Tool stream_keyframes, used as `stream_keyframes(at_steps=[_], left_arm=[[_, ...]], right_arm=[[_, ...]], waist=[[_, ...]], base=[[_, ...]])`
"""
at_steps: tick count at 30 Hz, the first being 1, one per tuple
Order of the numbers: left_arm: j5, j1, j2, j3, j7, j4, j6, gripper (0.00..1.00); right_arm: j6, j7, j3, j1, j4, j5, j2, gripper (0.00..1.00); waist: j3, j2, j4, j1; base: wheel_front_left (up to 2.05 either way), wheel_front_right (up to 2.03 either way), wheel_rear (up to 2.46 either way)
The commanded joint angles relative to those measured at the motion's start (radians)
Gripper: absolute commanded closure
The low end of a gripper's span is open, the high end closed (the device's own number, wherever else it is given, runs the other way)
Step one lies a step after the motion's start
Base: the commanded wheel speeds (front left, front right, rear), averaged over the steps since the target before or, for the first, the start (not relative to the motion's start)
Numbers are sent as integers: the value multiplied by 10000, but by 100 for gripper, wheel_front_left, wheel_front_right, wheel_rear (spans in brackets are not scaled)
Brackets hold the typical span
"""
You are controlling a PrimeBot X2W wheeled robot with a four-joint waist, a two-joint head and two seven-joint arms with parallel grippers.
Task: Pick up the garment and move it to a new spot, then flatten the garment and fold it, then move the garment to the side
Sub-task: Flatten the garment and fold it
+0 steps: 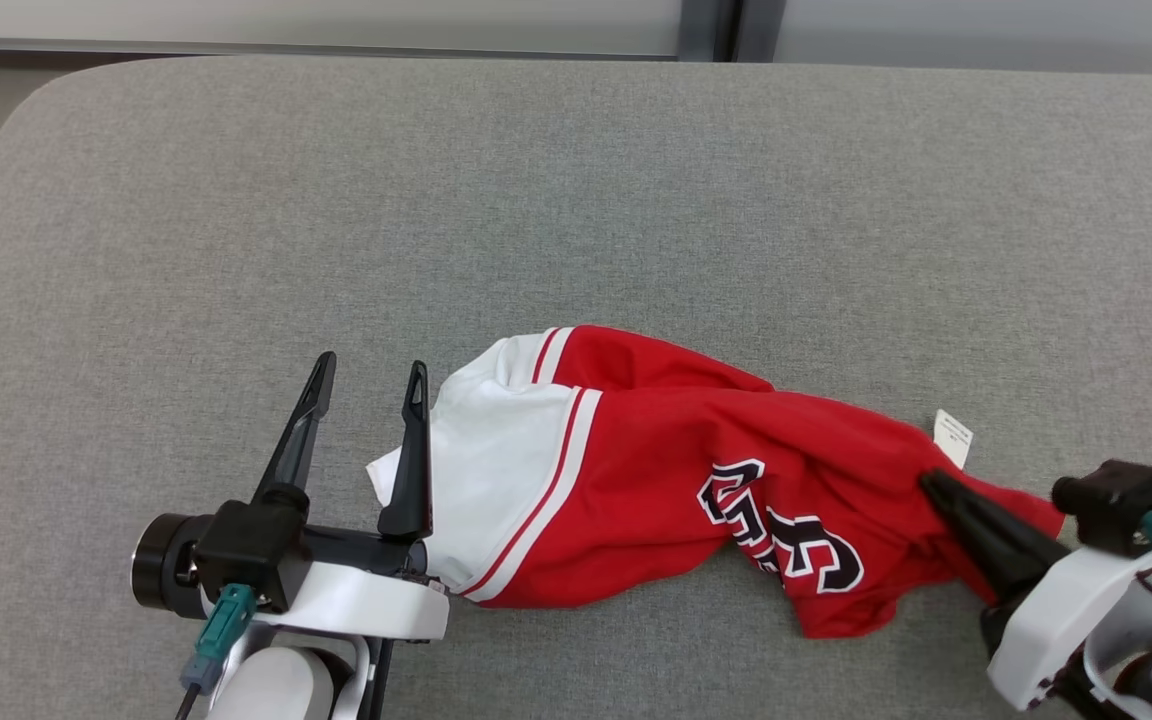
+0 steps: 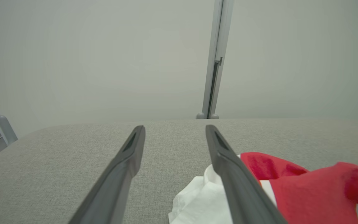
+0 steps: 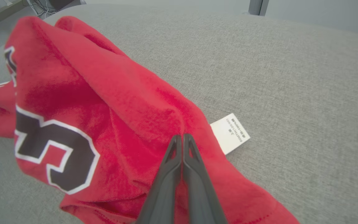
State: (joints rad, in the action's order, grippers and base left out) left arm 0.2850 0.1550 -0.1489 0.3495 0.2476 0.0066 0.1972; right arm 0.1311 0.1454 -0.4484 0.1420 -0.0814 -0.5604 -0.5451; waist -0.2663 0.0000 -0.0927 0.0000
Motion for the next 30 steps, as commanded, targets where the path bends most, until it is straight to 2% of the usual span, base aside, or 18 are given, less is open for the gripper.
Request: stream_keyframes(at_steps=[1, 6, 11, 16, 30], left_arm=[[44, 198, -24, -61, 74, 20, -37, 0], [57, 223, 51, -123, 121, 151, -81, 0], [75, 187, 103, -200, 159, 226, -114, 0], [51, 239, 134, -237, 175, 254, -193, 0], [-88, 325, 180, -381, 166, 324, -390, 0]], right_arm=[[-9, -71, 95, 186, -35, -34, -123, 100], [-10, -482, 493, 801, -207, 122, -418, 100], [-10, -1079, 1033, 1765, -364, 774, -548, 100], [-9, -1438, 996, 1886, -1094, 1189, -64, 100], [-10, -3230, 954, -47, -3390, 1503, 1827, 100]], waist=[[5, 0, -26, 0], [58, 0, -69, 0], [152, 0, -12, 0], [116, 0, 99, 0], [-8, 0, 274, 0]], base=[[0, 0, 0], [0, 0, 0], [0, 0, 0], [0, 0, 0], [0, 0, 0]])
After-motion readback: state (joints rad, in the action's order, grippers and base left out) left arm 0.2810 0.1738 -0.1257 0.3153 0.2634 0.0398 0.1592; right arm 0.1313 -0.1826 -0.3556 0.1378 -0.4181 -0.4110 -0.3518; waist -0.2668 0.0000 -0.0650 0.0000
